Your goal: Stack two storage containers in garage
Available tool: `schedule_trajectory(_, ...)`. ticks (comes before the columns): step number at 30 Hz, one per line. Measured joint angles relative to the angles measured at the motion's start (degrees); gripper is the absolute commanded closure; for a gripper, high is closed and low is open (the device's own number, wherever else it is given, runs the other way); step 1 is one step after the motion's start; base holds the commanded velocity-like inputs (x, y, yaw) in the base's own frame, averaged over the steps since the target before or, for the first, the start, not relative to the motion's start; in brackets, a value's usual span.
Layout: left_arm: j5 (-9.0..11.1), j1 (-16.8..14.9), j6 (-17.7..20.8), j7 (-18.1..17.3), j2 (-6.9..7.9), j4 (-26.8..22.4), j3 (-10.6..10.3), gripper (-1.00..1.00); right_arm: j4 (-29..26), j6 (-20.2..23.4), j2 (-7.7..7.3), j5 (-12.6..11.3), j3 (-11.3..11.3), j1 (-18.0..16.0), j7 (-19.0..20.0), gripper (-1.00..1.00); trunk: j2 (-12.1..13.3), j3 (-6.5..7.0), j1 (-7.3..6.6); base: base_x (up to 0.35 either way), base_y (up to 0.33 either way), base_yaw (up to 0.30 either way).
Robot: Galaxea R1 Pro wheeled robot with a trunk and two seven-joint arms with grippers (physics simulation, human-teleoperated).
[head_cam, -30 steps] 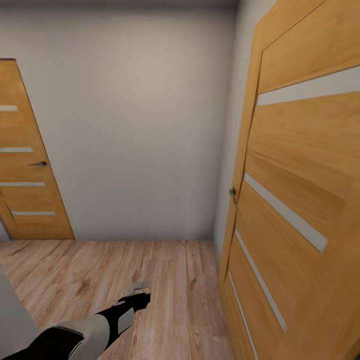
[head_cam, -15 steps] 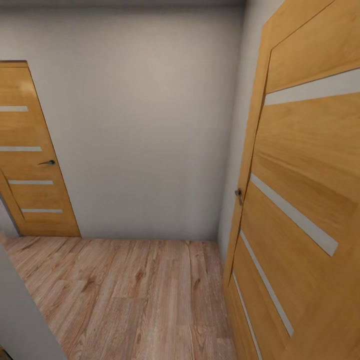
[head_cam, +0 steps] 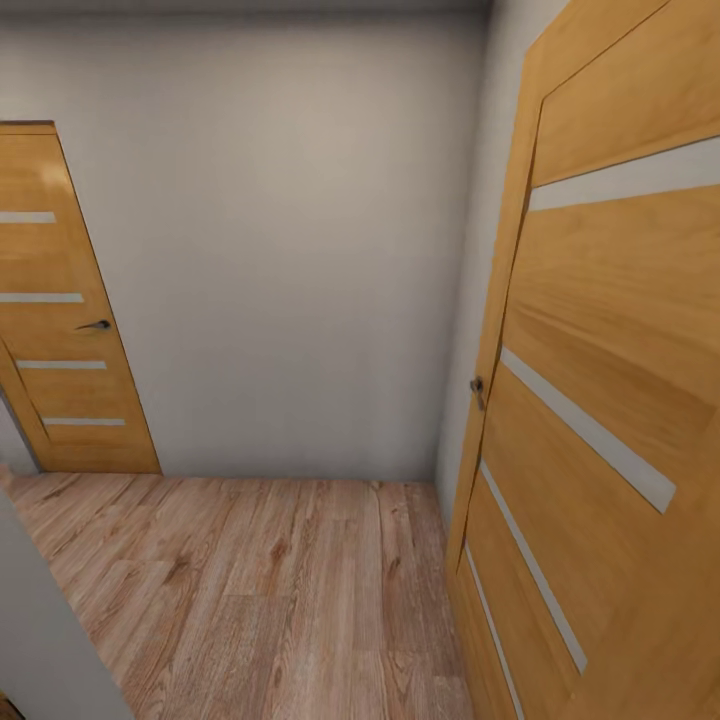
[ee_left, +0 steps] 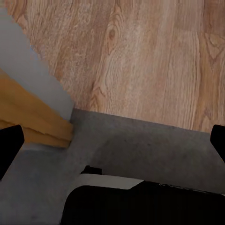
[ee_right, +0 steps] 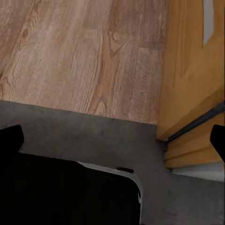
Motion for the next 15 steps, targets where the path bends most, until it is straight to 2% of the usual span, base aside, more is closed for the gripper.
schedule_trajectory(2, -0.1, 3.0, -7.0, 0.2, 0.14, 0.0, 0.0, -1.0, -2.3, 0.1, 0.0, -0.5, 0.0, -0.1, -4.4, -1.0, 0.0, 0.0, 0.0, 0.0, 0.0, 0.0)
schedule_trajectory(3, -0.1, 3.7, -8.8, 0.2, 0.16, 0.1, 0.0, -1.0, -3.0, 0.1, 0.01, -0.5, 0.1, -0.1, -5.2, -1.0, 0.0, 0.01, 0.0, 0.0, 0.0, 0.0)
schedule_trajectory(7, -0.1, 5.5, -13.3, 0.2, 0.17, 0.1, -0.1, -1.0, -4.8, 0.3, 0.09, -0.5, 0.1, -0.1, -6.4, -1.0, 0.0, 0.01, 0.0, 0.0, 0.0, 0.0)
schedule_trajectory(11, -0.1, 7.4, -19.5, 0.2, 0.22, 0.2, 0.0, -1.0, -6.2, 1.4, 0.34, -0.5, 0.1, -0.4, -6.8, -1.0, 0.0, 0.0, 0.01, 0.0, 0.0, 0.0)
schedule_trajectory(15, 0.1, 7.8, -20.8, 0.0, 1.18, 0.1, 0.0, -1.0, -7.4, 4.2, 0.43, -0.5, 0.0, -0.5, -6.8, -1.0, 0.0, -0.01, 0.01, 0.0, 0.0, 0.0)
